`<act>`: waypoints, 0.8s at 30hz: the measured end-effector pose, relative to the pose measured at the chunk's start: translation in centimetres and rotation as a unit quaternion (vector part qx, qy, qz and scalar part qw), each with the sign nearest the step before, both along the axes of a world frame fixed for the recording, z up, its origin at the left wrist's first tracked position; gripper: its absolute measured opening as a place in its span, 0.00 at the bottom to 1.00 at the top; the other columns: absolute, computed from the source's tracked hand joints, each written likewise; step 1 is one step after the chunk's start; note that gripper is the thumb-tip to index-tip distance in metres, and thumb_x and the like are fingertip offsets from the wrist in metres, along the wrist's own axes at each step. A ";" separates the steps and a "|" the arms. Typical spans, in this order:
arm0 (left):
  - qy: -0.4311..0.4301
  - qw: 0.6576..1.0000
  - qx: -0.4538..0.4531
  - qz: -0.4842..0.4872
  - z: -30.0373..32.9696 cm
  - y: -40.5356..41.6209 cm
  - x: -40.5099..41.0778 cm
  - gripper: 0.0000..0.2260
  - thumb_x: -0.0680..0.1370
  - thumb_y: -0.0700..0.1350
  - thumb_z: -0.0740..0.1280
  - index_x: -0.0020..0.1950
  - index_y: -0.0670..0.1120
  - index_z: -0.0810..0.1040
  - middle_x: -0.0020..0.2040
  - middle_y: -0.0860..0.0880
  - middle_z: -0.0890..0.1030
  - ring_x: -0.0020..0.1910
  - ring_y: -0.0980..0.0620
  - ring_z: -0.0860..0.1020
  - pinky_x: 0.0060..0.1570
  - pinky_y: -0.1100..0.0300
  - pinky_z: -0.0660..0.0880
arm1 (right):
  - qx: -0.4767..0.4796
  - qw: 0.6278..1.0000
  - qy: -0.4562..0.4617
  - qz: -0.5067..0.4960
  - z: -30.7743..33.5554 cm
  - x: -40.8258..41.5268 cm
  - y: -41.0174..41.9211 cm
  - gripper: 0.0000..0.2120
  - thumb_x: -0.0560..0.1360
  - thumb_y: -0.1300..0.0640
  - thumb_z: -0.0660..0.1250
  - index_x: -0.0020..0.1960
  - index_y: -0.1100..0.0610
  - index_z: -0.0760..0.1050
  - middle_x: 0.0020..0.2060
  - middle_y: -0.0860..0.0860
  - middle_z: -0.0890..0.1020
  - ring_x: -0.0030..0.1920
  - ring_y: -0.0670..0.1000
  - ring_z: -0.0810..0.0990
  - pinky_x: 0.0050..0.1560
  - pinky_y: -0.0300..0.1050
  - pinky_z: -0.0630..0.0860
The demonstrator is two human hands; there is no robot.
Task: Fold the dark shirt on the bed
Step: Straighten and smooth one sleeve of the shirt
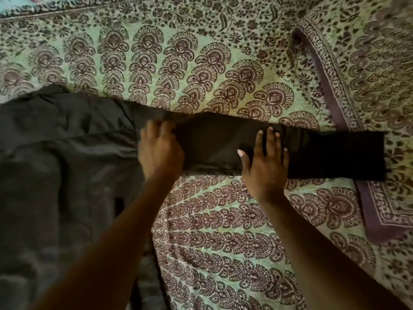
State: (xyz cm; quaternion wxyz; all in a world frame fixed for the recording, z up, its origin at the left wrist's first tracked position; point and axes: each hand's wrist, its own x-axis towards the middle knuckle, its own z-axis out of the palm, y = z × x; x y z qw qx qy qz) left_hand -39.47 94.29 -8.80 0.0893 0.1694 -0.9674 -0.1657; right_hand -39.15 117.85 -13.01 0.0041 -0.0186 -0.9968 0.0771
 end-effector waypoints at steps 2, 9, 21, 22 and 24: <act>-0.011 1.000 0.007 0.025 -0.8 -3.8 2.1 0.15 0.78 0.41 0.64 0.64 0.42 0.77 0.68 0.39 0.74 0.65 0.34 0.72 0.59 0.38 0.75 | -0.003 1.000 -0.001 -0.008 1.0 -0.2 -1.9 0.35 0.84 0.36 0.50 0.80 0.61 0.61 0.81 0.58 0.59 0.82 0.60 0.56 0.76 0.65 0.59; -0.159 0.985 0.010 -0.070 -4.0 -10.7 5.7 0.27 0.84 0.60 0.51 0.83 0.59 0.51 0.85 0.54 0.46 0.84 0.47 0.46 0.79 0.40 0.50 | -0.084 0.974 -0.016 0.208 1.1 -2.0 -15.5 0.28 0.85 0.47 0.54 0.82 0.57 0.57 0.83 0.52 0.56 0.83 0.56 0.51 0.76 0.63 0.59; -0.179 0.978 -0.050 -0.099 -3.6 -5.5 3.7 0.33 0.83 0.60 0.43 0.84 0.43 0.45 0.85 0.48 0.41 0.84 0.46 0.41 0.80 0.39 0.46 | 0.013 0.993 -0.036 0.113 -0.1 -1.7 -4.7 0.37 0.79 0.27 0.48 0.83 0.41 0.47 0.84 0.48 0.47 0.83 0.56 0.46 0.79 0.66 0.49; -0.179 0.975 -0.049 -0.122 -3.6 -4.1 3.2 0.34 0.83 0.60 0.44 0.84 0.42 0.46 0.85 0.47 0.42 0.84 0.45 0.43 0.80 0.39 0.48 | 0.019 0.994 -0.034 0.106 0.0 -1.6 -2.5 0.36 0.79 0.27 0.49 0.83 0.40 0.48 0.84 0.48 0.48 0.83 0.55 0.47 0.79 0.65 0.49; -0.175 0.971 -0.042 -0.159 -3.7 -1.0 2.5 0.33 0.84 0.59 0.48 0.84 0.41 0.48 0.85 0.46 0.43 0.84 0.44 0.45 0.80 0.40 0.50 | 0.028 0.995 -0.035 0.092 0.1 -1.3 1.5 0.36 0.80 0.27 0.49 0.83 0.40 0.49 0.84 0.48 0.50 0.83 0.55 0.48 0.79 0.65 0.51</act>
